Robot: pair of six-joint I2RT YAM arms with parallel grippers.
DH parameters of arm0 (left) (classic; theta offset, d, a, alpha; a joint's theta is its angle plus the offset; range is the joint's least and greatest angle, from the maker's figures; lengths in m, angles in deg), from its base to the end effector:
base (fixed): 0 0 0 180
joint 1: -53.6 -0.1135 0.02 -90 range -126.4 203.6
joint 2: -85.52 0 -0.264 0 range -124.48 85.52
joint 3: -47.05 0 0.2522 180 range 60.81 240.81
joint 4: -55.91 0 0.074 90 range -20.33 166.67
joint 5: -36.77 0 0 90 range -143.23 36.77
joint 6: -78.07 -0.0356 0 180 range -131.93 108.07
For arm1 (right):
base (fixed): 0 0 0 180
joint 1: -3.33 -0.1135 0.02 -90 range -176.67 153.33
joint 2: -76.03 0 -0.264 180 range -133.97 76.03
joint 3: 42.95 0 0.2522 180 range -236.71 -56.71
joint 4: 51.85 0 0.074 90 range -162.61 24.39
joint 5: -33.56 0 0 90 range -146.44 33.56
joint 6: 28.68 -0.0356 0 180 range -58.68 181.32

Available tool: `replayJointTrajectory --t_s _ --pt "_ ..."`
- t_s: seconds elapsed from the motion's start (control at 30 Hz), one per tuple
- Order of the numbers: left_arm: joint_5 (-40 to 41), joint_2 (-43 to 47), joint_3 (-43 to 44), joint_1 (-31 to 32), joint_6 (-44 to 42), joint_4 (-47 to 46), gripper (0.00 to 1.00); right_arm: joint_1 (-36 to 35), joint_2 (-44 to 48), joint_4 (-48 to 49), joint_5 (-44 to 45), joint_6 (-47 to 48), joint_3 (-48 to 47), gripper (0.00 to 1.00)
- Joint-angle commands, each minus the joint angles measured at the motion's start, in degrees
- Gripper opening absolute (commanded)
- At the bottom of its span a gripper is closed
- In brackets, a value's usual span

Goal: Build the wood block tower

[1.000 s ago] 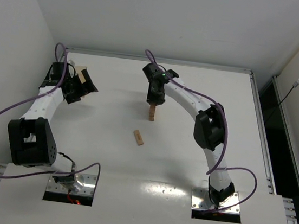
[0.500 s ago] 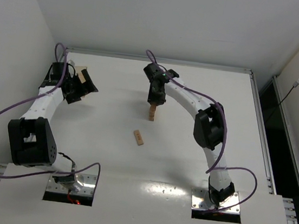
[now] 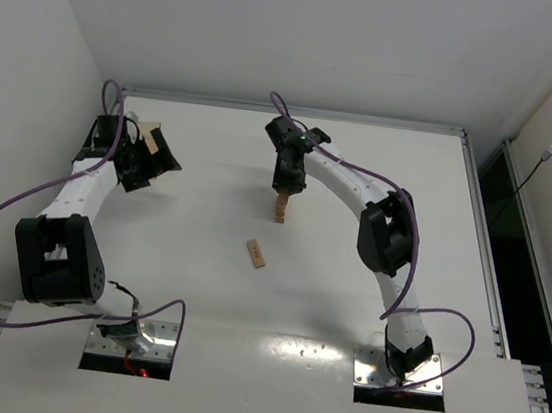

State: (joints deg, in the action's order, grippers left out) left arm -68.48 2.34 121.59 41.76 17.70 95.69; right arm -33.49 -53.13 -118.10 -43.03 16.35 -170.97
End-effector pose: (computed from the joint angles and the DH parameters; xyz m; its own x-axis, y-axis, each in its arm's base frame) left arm 0.3052 0.0544 0.2567 -0.6230 -0.6180 -0.4796 -0.3855 0.7760 -0.4991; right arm 0.3897 0.2814 0.2129 -0.8844 0.1967 -0.4233 0.1603 0.9797 0.1202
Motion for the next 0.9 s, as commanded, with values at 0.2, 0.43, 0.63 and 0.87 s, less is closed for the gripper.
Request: replayJointTrajectory --t_s 0.2,0.43,0.63,0.87 --pt "-0.84 0.03 -0.22 -0.82 0.17 -1.15 1.00 0.08 0.67 1.25 -0.93 0.15 -0.09 0.38" --pt "-1.37 0.03 -0.22 -0.82 0.17 -1.15 1.00 0.08 1.72 2.39 -1.63 1.28 0.97 0.61" --pt "-1.89 0.03 -0.74 -0.82 0.17 -1.15 1.00 0.08 2.25 3.45 -0.23 2.43 0.97 0.67" --pt "-1.89 0.03 -0.74 -0.82 0.17 -1.15 1.00 0.60 -0.47 3.97 -0.23 2.96 0.35 0.67"
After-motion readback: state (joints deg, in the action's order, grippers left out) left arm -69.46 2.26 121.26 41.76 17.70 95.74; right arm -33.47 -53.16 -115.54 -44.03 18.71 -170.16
